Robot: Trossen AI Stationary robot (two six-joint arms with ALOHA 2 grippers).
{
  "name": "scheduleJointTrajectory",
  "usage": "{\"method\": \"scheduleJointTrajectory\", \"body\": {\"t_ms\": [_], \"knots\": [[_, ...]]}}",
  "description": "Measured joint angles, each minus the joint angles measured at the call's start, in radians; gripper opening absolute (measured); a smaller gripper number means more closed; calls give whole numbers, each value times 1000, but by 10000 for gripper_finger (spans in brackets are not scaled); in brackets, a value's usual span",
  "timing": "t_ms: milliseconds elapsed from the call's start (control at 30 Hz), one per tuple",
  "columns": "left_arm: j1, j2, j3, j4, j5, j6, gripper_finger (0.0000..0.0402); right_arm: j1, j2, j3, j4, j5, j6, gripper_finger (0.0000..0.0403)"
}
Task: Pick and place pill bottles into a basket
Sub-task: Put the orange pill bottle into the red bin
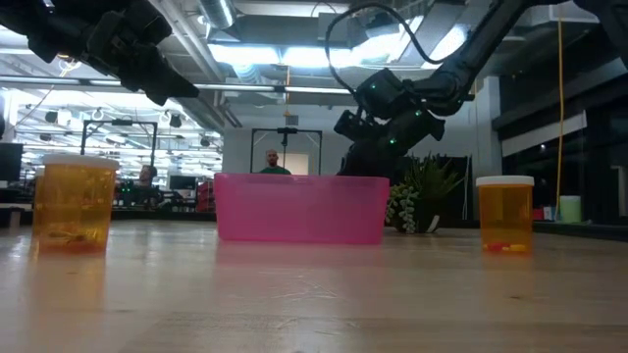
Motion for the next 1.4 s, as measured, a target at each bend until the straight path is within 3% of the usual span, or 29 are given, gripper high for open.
{"method": "scheduleJointTrajectory", "body": {"t_ms": [1233,1400], "knots": [[0,0,0,0,-2,0,8,-8,28,2,41,14,4,214],[0,0,0,0,-2,0,6,-8,28,2,45,69,17,214]]}}
